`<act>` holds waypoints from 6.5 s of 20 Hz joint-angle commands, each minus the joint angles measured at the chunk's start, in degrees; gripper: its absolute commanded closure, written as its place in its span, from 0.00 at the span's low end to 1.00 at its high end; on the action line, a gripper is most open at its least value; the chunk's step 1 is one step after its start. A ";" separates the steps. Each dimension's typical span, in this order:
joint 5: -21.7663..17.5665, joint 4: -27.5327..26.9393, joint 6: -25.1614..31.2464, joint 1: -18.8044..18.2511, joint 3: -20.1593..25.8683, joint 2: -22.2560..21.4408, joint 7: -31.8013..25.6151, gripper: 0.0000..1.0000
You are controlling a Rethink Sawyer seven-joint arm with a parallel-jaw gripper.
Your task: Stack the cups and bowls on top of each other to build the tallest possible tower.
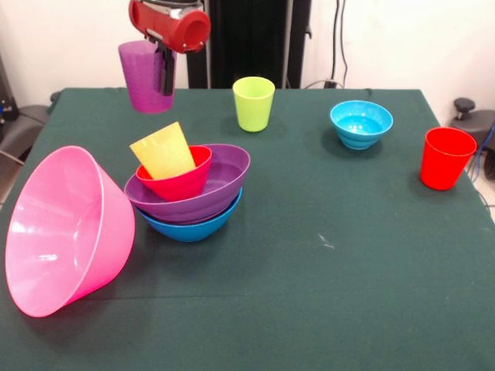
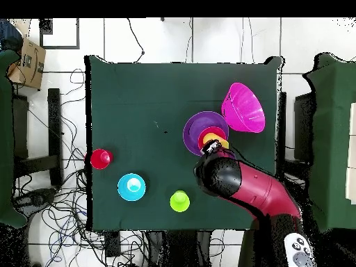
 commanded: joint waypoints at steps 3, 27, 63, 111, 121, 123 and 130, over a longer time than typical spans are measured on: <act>-4.27 2.46 -5.00 0.06 4.83 5.50 1.84 1.00; -3.70 -0.30 -4.91 1.12 3.30 5.06 2.13 1.00; -1.96 -1.46 -5.99 3.68 2.23 4.60 5.92 1.00; -1.19 -3.60 -10.90 1.36 6.08 7.45 4.40 1.00; -1.73 -0.92 -15.06 -4.56 16.83 4.90 5.02 1.00; -1.80 -0.84 -15.29 -4.83 17.42 4.84 5.31 1.00; -2.14 -0.46 -15.83 -5.06 18.10 4.97 5.75 1.00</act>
